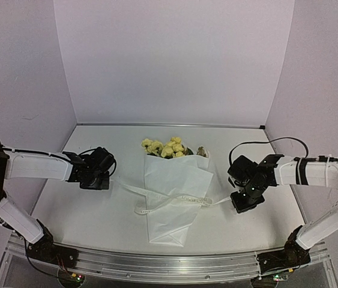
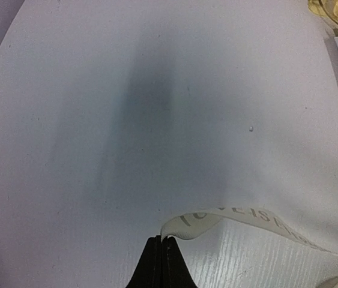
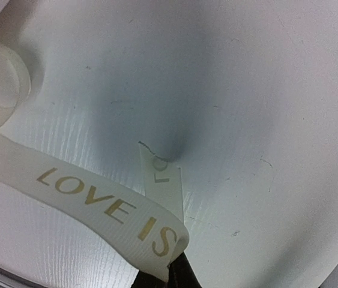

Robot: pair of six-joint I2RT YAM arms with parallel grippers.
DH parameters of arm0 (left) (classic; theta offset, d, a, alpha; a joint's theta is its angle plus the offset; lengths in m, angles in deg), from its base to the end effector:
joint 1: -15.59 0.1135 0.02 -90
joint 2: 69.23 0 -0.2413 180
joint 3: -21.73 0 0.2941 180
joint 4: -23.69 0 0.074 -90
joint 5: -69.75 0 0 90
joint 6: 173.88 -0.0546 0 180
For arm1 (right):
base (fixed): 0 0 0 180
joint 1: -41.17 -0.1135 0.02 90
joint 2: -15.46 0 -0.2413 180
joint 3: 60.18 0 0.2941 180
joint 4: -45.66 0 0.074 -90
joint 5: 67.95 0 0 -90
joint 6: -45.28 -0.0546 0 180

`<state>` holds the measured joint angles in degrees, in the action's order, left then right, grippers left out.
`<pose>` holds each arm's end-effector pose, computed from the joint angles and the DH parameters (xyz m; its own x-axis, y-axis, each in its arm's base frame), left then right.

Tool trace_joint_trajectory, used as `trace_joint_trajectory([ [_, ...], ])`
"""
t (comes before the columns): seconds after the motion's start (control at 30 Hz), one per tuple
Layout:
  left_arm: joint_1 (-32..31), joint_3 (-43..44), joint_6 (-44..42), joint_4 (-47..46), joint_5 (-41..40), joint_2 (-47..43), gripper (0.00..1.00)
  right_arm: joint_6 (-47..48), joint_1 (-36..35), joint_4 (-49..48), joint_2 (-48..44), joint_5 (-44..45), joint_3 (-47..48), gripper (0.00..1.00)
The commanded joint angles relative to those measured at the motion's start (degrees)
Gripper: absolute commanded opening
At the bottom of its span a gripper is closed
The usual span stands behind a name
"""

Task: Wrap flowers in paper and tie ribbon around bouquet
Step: Tie the ribbon around the folded bouquet.

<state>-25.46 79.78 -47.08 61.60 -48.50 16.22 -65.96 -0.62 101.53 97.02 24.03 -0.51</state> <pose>0.2530 -0.1860 0.1078 -0.8059 0.0021 -0.5921 -0.0666 0.9933 0.0941 0.2136 0.1883 0.1169 -0.9184 -0.3353 -0.2098 -0.3517 0.9350 0.0453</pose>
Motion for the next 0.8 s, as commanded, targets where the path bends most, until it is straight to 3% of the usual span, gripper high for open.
trace_joint_trajectory([
  [0.0, 4.18, -1.32, 2.3, 0.33, 1.74, -3.09, 0.0, -1.96, 2.96, 1.4, 3.24, -0.21, 4.37, 0.0],
  [0.43, 16.22, -3.45, -0.08, -3.0, 10.64, -2.88, 0.0, -4.47, 13.39, 1.47, 12.29, -3.95, 15.12, 0.0],
  [0.77, 27.87, -6.54, 0.01, -4.83, 17.72, -2.5, 0.0, -7.87, 20.3, 2.09, 12.07, -3.73, 12.37, 0.0],
])
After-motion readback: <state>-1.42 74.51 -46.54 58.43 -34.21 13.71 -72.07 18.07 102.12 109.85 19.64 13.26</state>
